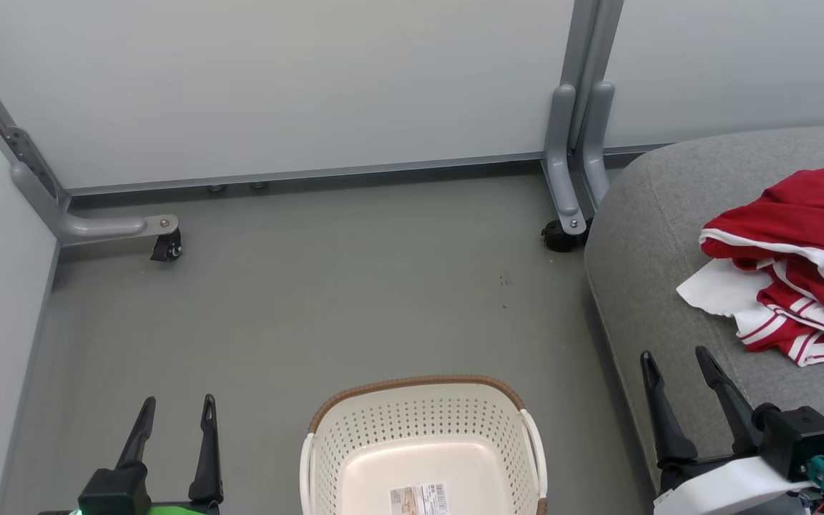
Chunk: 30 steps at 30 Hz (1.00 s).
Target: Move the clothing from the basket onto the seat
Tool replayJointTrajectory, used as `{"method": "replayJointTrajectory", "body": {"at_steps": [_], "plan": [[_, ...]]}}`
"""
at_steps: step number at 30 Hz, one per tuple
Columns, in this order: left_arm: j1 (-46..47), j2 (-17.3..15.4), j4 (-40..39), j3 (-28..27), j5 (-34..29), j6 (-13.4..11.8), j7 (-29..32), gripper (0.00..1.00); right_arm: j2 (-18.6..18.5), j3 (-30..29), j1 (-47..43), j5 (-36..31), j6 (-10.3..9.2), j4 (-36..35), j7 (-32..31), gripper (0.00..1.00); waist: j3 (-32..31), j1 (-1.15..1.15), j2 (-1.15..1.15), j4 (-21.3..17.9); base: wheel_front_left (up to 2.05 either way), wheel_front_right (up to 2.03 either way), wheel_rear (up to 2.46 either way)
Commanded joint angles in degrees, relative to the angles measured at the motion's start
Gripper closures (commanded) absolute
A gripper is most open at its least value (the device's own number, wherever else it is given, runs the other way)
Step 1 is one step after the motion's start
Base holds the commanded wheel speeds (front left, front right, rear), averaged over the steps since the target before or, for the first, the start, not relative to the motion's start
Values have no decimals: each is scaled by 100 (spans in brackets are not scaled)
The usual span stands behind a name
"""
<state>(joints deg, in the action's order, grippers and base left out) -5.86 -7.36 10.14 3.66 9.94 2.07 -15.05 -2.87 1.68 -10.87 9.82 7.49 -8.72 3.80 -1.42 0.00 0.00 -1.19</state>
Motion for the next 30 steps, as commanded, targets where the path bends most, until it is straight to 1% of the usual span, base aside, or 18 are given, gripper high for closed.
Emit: {"method": "replayJointTrajectory", "body": {"at_steps": [1, 8, 9, 11, 19, 30], "plan": [[-86, 28, 25, -40, -55, 40, -18, 0, -5, 9, -82, 21, 0, -14, -11, 0, -8, 0, 0, -6, 0, 0, 0], [-89, 89, 80, -74, -147, 106, -18, 0, -5, 13, -50, 49, 0, 0, -12, 0, -40, 0, 0, -4, 0, 0, 0], [-26, 93, 115, -44, -69, 86, 4, 100, 3, 21, -10, 27, 0, 46, -18, 100, -41, 0, 0, -5, 0, 0, 0], [3, 110, 193, -65, 15, 92, 50, 100, 10, 50, -33, 104, 0, 91, -2, 100, -40, 0, 0, -5, 0, 0, 0], [161, 147, 236, -192, 930, 142, 309, 100, -62, 23, 159, 1102, 0, 310, -54, 100, -27, 0, 0, 4, 0, 0, 0], [307, 189, 228, -298, 2026, 205, 564, 100, -130, -2, 418, 2259, 0, 619, -123, 100, -10, 0, 0, 14, 0, 0, 0]]}}
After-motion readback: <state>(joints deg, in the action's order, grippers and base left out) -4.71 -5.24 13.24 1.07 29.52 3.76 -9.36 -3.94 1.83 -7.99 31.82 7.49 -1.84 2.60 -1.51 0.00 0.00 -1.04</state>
